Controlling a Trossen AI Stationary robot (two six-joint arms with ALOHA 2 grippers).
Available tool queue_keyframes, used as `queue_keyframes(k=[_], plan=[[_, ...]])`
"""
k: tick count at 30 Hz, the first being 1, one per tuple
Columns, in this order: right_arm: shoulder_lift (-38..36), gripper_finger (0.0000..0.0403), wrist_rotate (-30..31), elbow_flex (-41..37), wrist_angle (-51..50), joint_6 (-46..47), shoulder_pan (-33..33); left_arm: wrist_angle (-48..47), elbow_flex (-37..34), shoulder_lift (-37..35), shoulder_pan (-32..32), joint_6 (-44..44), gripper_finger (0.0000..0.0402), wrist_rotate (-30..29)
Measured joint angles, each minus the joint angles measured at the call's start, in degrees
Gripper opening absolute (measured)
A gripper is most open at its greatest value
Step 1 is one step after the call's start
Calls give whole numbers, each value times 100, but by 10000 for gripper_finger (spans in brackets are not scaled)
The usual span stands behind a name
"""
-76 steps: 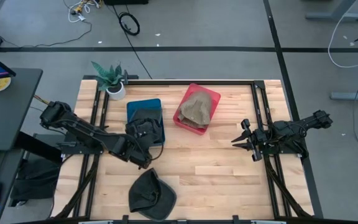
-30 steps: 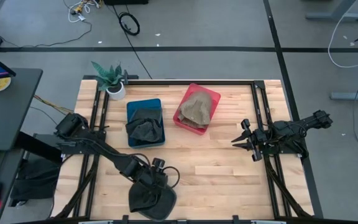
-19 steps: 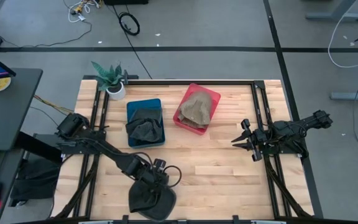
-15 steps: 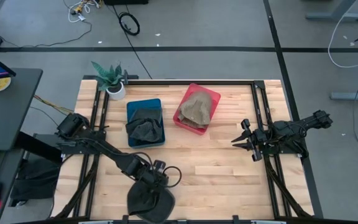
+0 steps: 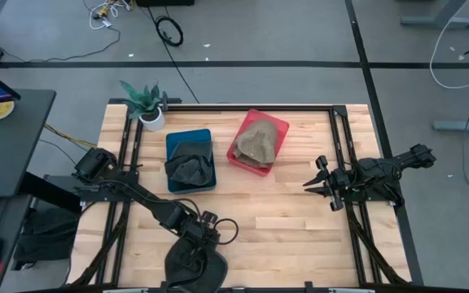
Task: Pick & Place hat
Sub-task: Put the black cap into the blue bin
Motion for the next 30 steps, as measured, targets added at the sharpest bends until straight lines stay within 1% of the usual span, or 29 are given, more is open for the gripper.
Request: queue_keyframes(k=[2,4,7,9,12,21,26,30], plan=[[0,71,0,0,0,-1,0,-10,2,0,1,58,16,-1],[0,71,0,0,0,-2,0,-212,96,0,-10,133,10,-60],[0,71,0,0,0,-2,-1,-635,325,0,-90,152,9,-498],[0,71,-1,0,-1,0,-2,-908,506,0,-201,187,10,-943],[0,71,0,0,0,-1,-1,-1212,836,0,-433,292,9,-1762],[0,71,0,0,-1,0,0,-1938,1822,0,-1325,409,9,-3885],[0,71,-2,0,0,-2,-2,-2306,2055,0,-1797,476,7,-5584],[0,71,-2,0,0,-1,-1,-2603,2107,0,-2057,479,6,-6488]])
